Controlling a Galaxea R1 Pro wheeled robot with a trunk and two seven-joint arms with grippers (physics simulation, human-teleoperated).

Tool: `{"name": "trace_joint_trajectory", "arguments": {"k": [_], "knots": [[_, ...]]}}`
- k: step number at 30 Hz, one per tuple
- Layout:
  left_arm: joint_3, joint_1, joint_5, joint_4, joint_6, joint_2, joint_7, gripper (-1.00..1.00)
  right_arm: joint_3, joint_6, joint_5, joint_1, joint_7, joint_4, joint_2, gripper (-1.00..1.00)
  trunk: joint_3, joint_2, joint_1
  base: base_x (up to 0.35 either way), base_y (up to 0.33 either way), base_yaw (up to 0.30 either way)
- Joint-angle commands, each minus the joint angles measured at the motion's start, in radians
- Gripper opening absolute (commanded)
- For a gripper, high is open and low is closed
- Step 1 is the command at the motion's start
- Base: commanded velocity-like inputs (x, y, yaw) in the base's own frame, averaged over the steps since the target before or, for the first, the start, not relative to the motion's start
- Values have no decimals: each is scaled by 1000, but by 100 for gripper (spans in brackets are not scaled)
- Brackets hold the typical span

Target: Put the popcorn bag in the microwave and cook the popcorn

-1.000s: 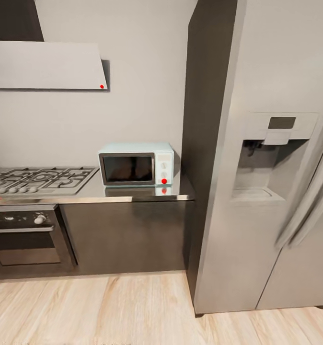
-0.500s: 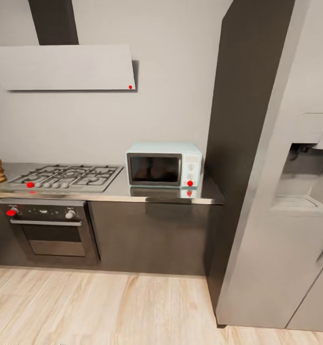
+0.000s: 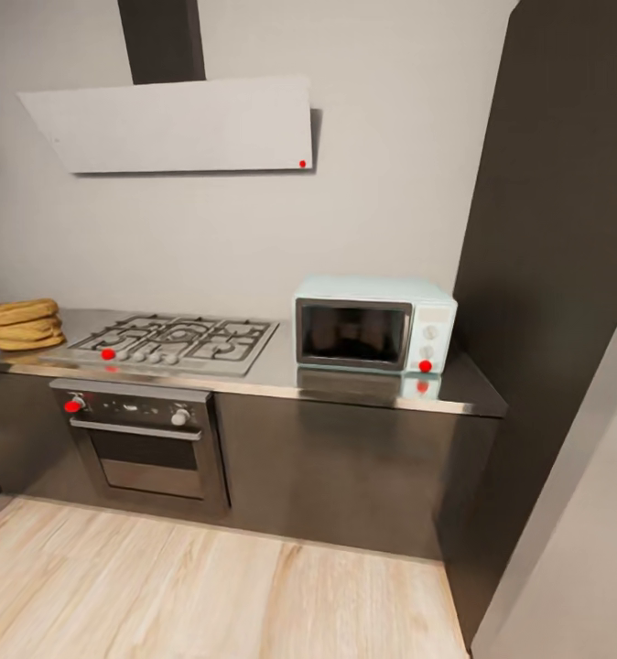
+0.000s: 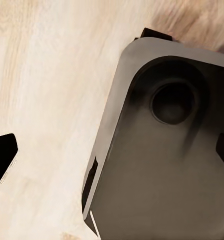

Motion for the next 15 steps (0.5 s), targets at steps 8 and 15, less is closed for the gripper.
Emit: {"name": "trace_joint_trajectory", "arguments": {"k": [8,15], "knots": [[3,0,0,0,1,1,0,100,-71,-2,-2,0,0,-1,0,100,-3,0,1,281,182,-32],[3,0,0,0,1,2,0,100,-110,-4,-1,0,0,-1,0,100,-4,0,1,259,204,-205]]}}
